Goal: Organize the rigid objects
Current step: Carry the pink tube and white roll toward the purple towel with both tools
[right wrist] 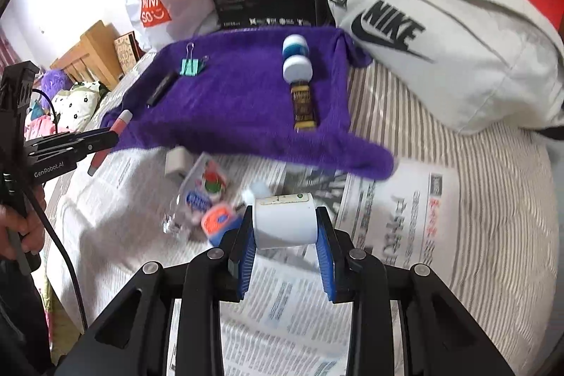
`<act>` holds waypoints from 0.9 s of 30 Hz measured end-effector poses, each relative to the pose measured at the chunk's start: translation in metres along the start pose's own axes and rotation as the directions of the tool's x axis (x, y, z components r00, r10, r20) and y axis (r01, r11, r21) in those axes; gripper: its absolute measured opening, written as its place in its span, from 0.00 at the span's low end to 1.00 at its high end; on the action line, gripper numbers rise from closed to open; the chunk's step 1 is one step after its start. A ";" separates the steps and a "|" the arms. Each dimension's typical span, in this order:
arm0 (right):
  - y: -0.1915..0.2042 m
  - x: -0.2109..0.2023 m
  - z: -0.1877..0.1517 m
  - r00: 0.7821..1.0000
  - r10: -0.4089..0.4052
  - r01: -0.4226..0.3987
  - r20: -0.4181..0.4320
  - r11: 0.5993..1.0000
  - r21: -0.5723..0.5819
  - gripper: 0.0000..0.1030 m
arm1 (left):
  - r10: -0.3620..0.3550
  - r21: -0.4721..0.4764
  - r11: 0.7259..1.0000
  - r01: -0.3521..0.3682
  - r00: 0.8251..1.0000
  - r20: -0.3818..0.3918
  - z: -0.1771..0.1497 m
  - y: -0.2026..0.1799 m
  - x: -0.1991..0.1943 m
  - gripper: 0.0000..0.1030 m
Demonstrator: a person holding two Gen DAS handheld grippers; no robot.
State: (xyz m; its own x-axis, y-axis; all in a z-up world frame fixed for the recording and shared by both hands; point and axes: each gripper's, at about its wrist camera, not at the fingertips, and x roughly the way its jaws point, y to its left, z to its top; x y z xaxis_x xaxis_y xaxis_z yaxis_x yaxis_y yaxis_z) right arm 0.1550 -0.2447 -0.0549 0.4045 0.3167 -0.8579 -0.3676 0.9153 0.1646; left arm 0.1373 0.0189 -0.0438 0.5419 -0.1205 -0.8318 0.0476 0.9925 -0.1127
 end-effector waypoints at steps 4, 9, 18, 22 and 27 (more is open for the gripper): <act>-0.002 0.000 0.019 1.000 -0.006 0.006 0.018 1.000 -0.009 0.31 | 0.018 -0.006 1.000 -0.018 1.000 0.024 0.015 0.010 -0.003 0.15; -0.003 0.007 0.046 0.999 -0.012 0.013 0.030 1.000 -0.019 0.31 | 0.037 -0.010 0.999 -0.036 0.999 0.040 0.033 0.020 0.001 0.15; 0.003 0.035 0.085 1.000 0.011 -0.010 0.024 0.999 -0.032 0.31 | 0.046 -0.022 0.999 -0.045 0.999 0.022 0.058 0.030 0.029 0.15; 0.009 0.056 0.096 1.000 0.017 -0.017 0.001 0.999 -0.047 0.31 | 0.039 -0.038 0.999 -0.038 0.999 0.008 0.063 0.035 0.042 0.15; 0.016 0.088 0.102 0.999 0.023 -0.025 -0.043 0.998 -0.066 0.31 | 0.033 -0.042 0.999 -0.034 0.999 -0.016 0.069 0.039 0.060 0.15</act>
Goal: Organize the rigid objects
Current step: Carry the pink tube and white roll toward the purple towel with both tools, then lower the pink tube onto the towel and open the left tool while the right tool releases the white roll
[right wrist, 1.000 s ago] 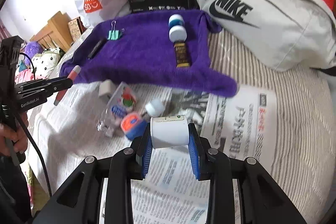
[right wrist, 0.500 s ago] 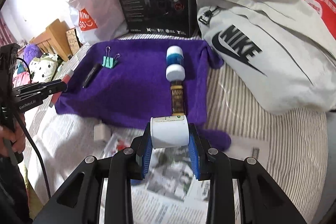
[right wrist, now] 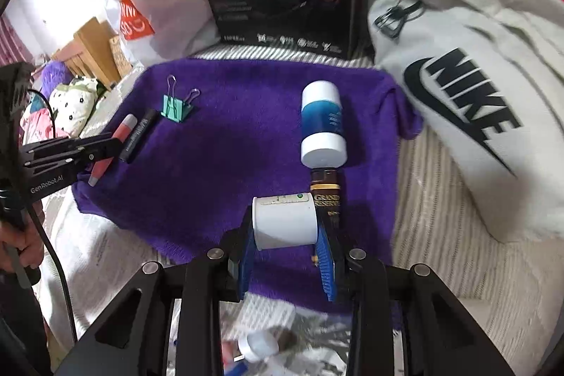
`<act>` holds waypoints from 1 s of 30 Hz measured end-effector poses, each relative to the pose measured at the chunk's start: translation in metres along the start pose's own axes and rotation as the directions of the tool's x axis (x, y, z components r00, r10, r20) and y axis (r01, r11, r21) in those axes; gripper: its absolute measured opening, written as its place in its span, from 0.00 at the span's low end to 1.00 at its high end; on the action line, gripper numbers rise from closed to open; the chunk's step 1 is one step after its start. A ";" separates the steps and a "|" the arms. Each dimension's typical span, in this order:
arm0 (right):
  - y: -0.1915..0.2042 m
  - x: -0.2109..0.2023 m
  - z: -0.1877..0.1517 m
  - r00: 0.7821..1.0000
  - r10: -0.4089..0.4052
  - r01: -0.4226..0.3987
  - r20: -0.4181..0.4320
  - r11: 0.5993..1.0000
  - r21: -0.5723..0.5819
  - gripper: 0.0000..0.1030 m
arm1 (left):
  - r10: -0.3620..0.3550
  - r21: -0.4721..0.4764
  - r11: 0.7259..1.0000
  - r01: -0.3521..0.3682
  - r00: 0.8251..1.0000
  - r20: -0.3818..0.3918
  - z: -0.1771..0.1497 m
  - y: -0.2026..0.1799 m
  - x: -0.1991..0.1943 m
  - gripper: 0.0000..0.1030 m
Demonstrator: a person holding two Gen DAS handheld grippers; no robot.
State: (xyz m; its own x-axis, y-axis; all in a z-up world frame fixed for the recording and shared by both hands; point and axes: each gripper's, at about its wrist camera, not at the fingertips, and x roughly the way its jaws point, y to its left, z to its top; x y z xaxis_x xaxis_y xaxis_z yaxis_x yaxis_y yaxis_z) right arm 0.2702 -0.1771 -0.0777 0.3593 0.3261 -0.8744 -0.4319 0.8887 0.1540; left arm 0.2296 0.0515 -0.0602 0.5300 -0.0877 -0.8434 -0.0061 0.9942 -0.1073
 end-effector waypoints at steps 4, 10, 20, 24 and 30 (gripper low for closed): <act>0.006 0.016 0.000 1.000 0.009 -0.010 -0.025 1.000 -0.020 0.31 | -0.008 0.005 1.000 0.008 1.000 -0.018 0.005 0.000 0.014 0.15; 0.008 0.029 0.000 0.999 0.015 -0.016 -0.038 0.999 -0.029 0.31 | -0.014 0.006 1.000 0.014 0.999 -0.040 0.012 0.001 0.032 0.15; 0.011 0.040 0.003 0.999 -0.001 -0.002 -0.037 0.997 -0.073 0.31 | 0.010 0.041 0.999 -0.008 0.998 -0.056 0.013 -0.006 0.050 0.16; 0.015 0.041 0.002 0.999 -0.021 0.017 -0.034 0.994 -0.107 0.31 | 0.031 0.061 0.998 -0.028 0.998 -0.056 0.013 -0.010 0.051 0.16; 0.015 0.041 -0.001 1.000 -0.015 0.012 -0.024 0.992 -0.123 0.31 | 0.055 0.083 0.995 -0.051 0.997 -0.049 0.012 -0.014 0.050 0.16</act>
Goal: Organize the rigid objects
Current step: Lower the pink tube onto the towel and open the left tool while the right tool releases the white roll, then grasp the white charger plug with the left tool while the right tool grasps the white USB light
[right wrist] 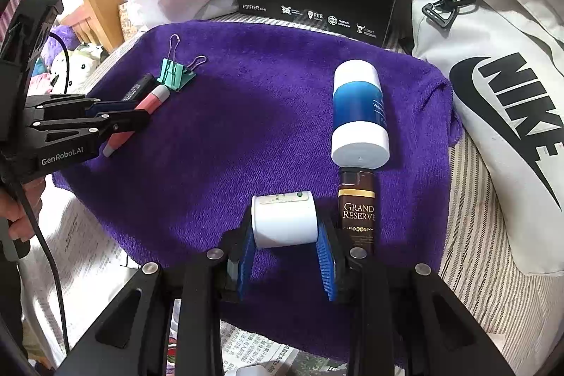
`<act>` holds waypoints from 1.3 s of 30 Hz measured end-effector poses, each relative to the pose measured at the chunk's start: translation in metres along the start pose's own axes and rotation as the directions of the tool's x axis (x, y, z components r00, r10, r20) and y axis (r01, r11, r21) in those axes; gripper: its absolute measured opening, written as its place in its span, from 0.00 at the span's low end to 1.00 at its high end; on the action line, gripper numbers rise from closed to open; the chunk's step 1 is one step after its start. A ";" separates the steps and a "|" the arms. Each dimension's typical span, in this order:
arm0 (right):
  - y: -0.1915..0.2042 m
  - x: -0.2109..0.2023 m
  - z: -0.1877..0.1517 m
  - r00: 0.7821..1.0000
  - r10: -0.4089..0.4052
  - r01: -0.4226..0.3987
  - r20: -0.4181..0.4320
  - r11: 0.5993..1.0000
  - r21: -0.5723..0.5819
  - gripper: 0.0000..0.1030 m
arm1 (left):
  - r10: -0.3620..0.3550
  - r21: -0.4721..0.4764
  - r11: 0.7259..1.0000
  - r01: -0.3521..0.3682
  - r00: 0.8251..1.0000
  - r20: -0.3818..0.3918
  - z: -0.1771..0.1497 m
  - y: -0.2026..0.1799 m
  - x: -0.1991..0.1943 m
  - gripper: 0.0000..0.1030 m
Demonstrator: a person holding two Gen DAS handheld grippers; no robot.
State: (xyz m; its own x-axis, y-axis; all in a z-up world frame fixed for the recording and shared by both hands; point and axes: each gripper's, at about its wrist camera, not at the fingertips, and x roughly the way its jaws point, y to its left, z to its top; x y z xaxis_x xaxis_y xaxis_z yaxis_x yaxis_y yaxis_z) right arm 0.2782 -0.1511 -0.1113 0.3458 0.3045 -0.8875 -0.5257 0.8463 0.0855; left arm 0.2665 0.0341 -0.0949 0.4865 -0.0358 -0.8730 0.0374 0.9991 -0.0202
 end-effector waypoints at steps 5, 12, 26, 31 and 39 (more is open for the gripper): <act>0.003 -0.001 0.000 1.000 -0.002 0.001 -0.024 1.000 -0.025 0.37 | -0.014 -0.004 1.000 0.014 1.000 -0.008 -0.005 0.000 -0.004 0.22; -0.007 -0.013 -0.006 0.998 0.013 -0.010 -0.062 0.999 0.046 0.37 | -0.018 0.008 1.000 0.019 0.999 -0.028 -0.016 -0.008 -0.010 0.39; -0.003 -0.093 -0.058 0.999 -0.015 0.008 0.033 0.978 0.206 0.41 | -0.064 -0.038 0.997 0.065 0.997 0.035 -0.059 -0.022 -0.075 0.38; 0.004 -0.108 -0.080 0.999 -0.011 0.001 0.039 0.970 0.242 0.41 | -0.109 -0.042 0.993 0.110 0.994 0.018 -0.070 -0.040 -0.076 0.38; 0.005 -0.119 -0.116 1.000 -0.002 -0.003 0.019 0.959 0.285 0.41 | -0.166 -0.066 0.984 0.165 0.986 -0.006 -0.076 -0.068 -0.069 0.38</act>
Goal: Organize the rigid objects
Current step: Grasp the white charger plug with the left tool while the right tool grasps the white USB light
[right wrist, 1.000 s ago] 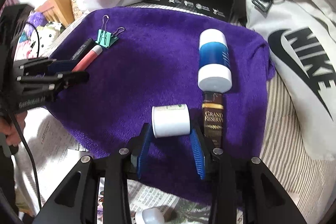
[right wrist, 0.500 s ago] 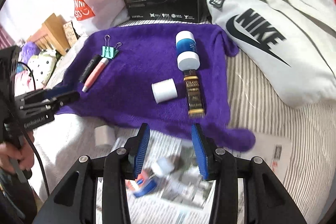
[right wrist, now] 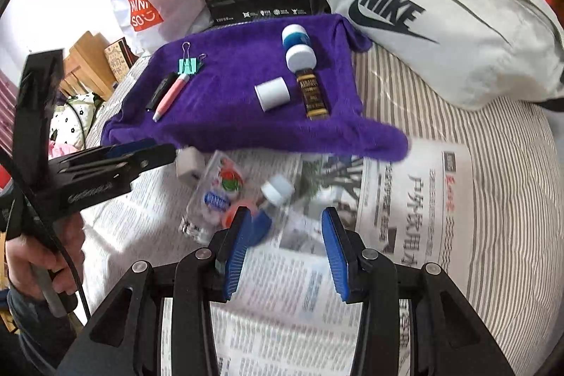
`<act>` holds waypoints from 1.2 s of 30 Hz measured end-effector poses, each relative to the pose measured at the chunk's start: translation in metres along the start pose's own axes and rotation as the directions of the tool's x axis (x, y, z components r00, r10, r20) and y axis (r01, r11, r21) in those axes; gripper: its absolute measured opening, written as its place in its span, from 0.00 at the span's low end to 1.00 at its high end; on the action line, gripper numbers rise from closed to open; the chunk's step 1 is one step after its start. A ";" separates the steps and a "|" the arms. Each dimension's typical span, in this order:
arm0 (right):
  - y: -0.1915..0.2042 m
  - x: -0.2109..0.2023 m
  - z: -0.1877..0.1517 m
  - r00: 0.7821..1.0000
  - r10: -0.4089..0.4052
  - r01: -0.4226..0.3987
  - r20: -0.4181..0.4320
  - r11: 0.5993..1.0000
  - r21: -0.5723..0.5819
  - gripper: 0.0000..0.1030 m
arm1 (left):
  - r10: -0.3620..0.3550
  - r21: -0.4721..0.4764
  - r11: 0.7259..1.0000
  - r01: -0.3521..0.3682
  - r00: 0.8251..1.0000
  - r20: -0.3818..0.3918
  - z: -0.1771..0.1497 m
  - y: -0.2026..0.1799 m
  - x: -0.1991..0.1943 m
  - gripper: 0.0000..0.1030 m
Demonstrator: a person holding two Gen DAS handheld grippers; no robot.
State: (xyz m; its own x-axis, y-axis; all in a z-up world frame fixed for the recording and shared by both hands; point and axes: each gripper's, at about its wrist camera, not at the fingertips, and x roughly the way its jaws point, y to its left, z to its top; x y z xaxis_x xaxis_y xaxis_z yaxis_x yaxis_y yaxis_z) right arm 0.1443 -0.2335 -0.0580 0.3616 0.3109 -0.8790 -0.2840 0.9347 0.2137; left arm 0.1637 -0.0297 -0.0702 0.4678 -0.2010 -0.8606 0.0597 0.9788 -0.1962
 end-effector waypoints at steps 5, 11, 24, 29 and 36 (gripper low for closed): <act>-0.003 -0.003 -0.011 1.000 0.026 -0.026 -0.002 0.999 0.023 0.41 | 0.018 -0.009 1.000 -0.018 0.999 -0.030 0.002 -0.012 0.017 0.38; -0.008 0.004 -0.018 1.000 0.014 -0.013 -0.024 1.000 0.026 0.41 | 0.073 0.003 0.997 -0.073 0.996 -0.051 0.002 -0.020 0.032 0.39; -0.011 0.013 -0.018 0.999 0.021 -0.020 -0.037 0.999 0.034 0.41 | 0.115 0.064 0.992 -0.112 0.992 -0.058 -0.009 -0.011 0.026 0.38; -0.012 0.017 -0.014 0.999 0.026 -0.025 -0.028 0.999 0.041 0.41 | 0.124 0.123 0.985 -0.118 0.991 -0.046 -0.011 -0.019 0.032 0.25; -0.010 0.037 0.001 0.999 0.034 -0.034 -0.011 0.999 0.015 0.41 | 0.107 0.145 0.984 -0.101 0.994 -0.035 -0.013 -0.015 0.030 0.25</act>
State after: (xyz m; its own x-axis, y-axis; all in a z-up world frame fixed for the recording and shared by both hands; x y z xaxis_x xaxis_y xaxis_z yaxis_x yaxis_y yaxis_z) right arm 0.1610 -0.2313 -0.0920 0.3416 0.3403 -0.8761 -0.2822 0.9263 0.2497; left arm 0.1654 -0.0508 -0.0989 0.4405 -0.0964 -0.8926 0.1395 0.9895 -0.0380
